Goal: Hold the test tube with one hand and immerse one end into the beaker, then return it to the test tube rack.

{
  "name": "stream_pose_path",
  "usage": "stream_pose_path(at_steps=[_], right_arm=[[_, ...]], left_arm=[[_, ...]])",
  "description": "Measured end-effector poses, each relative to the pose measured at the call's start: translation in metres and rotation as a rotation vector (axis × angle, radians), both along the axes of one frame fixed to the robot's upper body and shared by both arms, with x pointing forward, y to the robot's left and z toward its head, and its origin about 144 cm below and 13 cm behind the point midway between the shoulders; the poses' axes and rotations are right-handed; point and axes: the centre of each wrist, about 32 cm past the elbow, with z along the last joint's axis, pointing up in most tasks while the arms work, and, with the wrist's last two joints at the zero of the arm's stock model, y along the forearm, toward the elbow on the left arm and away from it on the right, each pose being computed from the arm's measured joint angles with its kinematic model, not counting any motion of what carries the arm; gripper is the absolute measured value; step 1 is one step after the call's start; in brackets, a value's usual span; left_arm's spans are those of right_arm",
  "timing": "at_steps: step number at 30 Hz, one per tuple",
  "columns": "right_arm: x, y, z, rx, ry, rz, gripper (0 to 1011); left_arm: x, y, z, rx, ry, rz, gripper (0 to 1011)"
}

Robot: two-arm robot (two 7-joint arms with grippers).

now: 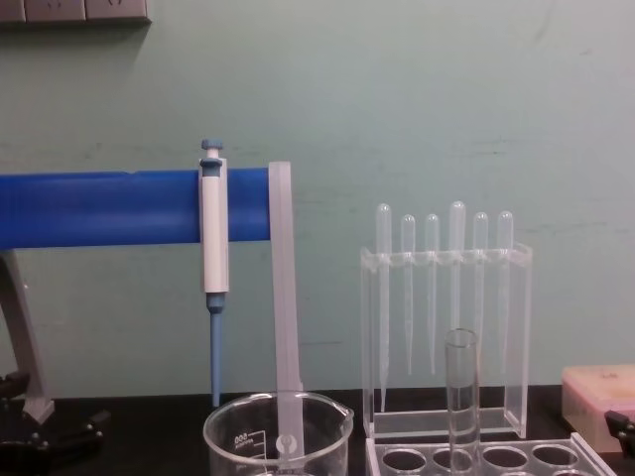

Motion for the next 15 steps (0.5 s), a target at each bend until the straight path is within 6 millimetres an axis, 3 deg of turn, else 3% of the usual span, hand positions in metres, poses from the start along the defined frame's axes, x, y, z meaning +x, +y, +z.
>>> stream_pose_path(at_steps=[15], right_arm=[[0.0, 0.0, 0.0, 0.0, 0.0, 0.0, 1004]], left_arm=[[0.0, 0.0, 0.0, 0.0, 0.0, 0.0, 1000]])
